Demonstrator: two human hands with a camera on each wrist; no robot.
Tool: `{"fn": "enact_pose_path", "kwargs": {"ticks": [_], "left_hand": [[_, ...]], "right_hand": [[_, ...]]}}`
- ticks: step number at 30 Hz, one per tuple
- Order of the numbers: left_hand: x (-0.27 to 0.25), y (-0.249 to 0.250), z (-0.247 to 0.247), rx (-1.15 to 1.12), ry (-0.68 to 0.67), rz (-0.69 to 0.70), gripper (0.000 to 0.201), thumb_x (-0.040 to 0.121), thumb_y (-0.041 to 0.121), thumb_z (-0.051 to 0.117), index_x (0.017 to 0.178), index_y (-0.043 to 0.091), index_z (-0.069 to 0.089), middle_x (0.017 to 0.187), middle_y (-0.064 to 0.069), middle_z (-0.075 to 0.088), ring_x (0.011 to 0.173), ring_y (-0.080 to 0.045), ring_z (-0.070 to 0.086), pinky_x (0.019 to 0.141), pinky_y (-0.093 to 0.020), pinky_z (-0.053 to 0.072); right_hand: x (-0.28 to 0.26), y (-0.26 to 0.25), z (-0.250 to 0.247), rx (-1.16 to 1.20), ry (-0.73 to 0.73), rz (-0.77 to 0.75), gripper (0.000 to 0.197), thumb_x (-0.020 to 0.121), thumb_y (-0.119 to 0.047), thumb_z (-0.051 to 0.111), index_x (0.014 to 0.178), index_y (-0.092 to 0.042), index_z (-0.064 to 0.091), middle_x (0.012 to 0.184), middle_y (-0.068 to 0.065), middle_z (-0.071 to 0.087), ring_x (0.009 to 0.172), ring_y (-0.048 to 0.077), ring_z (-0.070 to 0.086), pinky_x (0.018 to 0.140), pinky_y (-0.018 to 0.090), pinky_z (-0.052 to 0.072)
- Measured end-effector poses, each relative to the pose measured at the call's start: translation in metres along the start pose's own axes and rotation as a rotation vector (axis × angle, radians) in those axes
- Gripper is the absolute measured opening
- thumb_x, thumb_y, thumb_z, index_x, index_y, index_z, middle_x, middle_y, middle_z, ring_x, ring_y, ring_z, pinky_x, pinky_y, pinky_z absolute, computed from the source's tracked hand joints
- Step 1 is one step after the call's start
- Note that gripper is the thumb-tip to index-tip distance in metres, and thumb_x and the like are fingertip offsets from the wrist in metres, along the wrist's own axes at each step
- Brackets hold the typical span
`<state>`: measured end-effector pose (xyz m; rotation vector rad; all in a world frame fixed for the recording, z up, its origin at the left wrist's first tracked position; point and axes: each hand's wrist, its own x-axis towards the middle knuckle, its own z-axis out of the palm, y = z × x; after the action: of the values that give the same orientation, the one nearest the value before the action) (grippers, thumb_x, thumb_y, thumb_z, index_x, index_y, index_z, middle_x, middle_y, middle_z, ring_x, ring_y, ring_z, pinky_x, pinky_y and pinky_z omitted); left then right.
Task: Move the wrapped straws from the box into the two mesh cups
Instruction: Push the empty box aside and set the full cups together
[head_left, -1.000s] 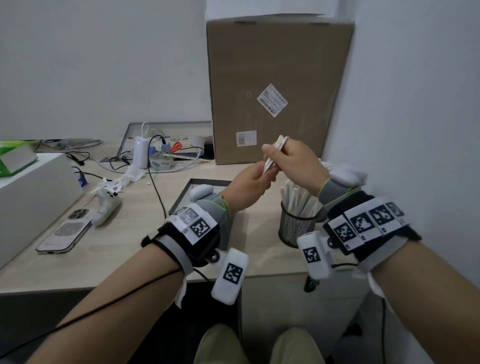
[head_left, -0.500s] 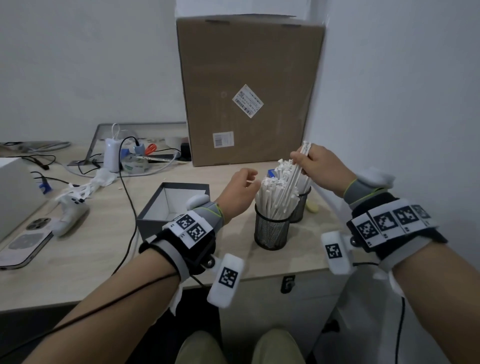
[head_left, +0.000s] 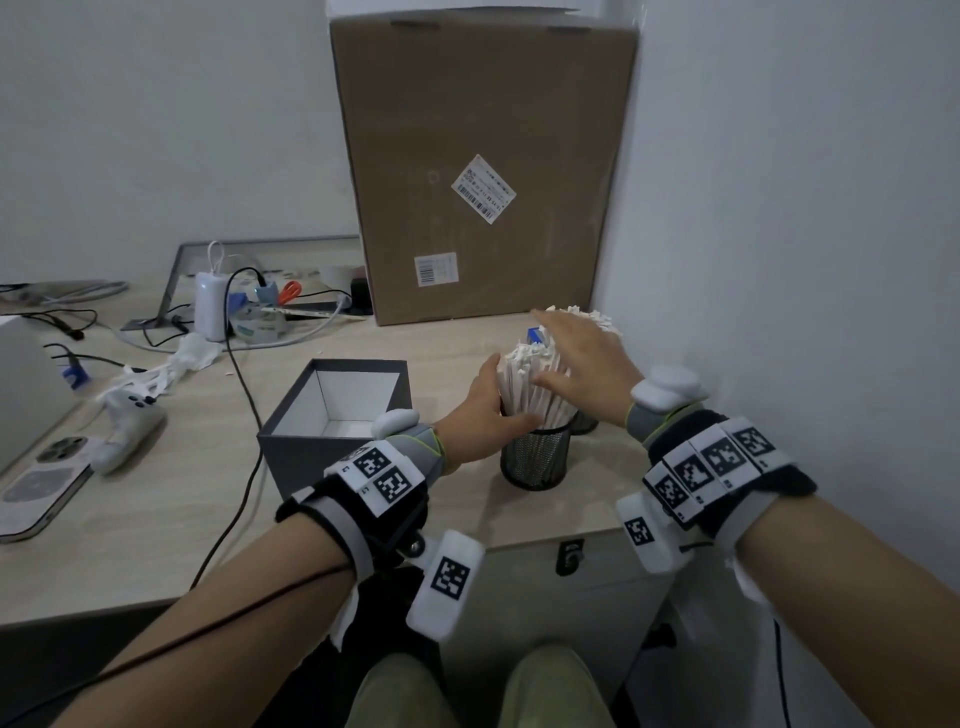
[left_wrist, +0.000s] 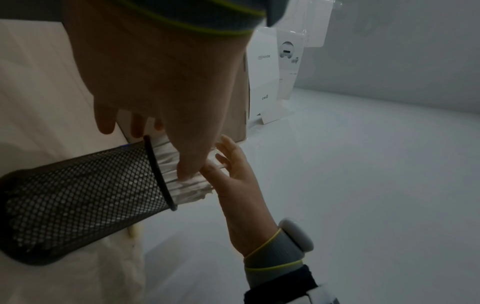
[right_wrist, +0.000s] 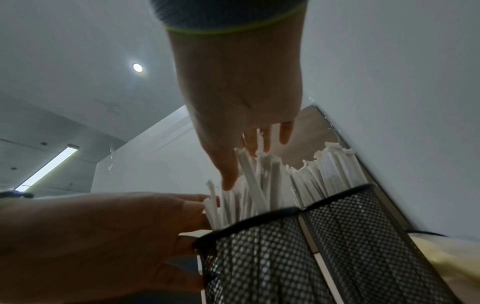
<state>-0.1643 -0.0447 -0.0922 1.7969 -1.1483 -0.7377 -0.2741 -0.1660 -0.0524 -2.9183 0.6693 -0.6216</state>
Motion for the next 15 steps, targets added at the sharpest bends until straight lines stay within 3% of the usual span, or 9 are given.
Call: {"fn": "enact_pose_path", "kwargs": {"ticks": [4,8,10,12,14,15], "left_hand": [[-0.003,-0.002,0.008,-0.059,-0.013,0.004,0.119,0.081,0.014,0.072,0.145,0.016,-0.028,0.157,-0.002,0.020,0.140,-0.017,0.032,0.106,-0.026,0.033],[0.001,-0.005,0.017,-0.083,0.030,0.019,0.128,0.074,0.011,0.078,0.144,0.015,-0.030,0.152,0.001,0.025,0.137,-0.014,0.031,0.103,-0.023,0.031],[0.005,-0.006,0.021,-0.063,0.065,0.051,0.123,0.071,0.012,0.081,0.147,0.013,-0.016,0.138,0.004,0.034,0.126,-0.011,0.038,0.096,-0.022,0.035],[0.008,-0.008,0.024,-0.044,0.124,0.079,0.109,0.069,0.014,0.083,0.145,0.013,0.004,0.127,0.007,0.039,0.120,-0.012,0.043,0.092,-0.024,0.039],[0.011,-0.012,0.024,-0.056,0.156,0.079,0.099,0.067,0.017,0.084,0.140,0.012,0.017,0.123,0.005,0.046,0.118,-0.016,0.050,0.089,-0.027,0.045],[0.011,-0.014,0.023,-0.069,0.175,0.073,0.095,0.067,0.018,0.084,0.138,0.012,0.021,0.121,0.004,0.048,0.115,-0.016,0.052,0.087,-0.027,0.046]], "right_hand": [[-0.007,-0.005,0.010,0.070,-0.217,-0.017,0.056,0.100,-0.046,0.028,0.149,-0.019,0.026,0.158,-0.005,0.022,0.149,0.014,0.002,0.117,0.047,0.003],[-0.012,-0.002,0.010,0.274,-0.191,0.000,0.056,0.100,-0.047,0.025,0.150,-0.023,0.021,0.159,-0.008,0.014,0.148,0.010,-0.008,0.117,0.044,-0.010],[-0.013,0.005,0.007,0.489,-0.017,0.034,0.048,0.101,-0.038,0.032,0.145,-0.018,0.036,0.154,-0.003,0.031,0.145,0.008,0.012,0.121,0.038,0.004],[-0.016,0.015,0.005,0.606,0.265,0.097,0.037,0.099,-0.027,0.044,0.130,-0.010,0.054,0.132,0.003,0.054,0.126,0.010,0.044,0.109,0.026,0.030],[-0.019,0.030,0.006,0.542,0.460,0.222,0.031,0.093,-0.021,0.056,0.121,-0.006,0.057,0.121,0.007,0.059,0.114,0.019,0.054,0.093,0.019,0.036],[-0.019,0.039,0.008,0.510,0.475,0.294,0.036,0.090,-0.019,0.060,0.122,-0.006,0.054,0.122,0.009,0.057,0.115,0.022,0.053,0.092,0.018,0.035]]}}
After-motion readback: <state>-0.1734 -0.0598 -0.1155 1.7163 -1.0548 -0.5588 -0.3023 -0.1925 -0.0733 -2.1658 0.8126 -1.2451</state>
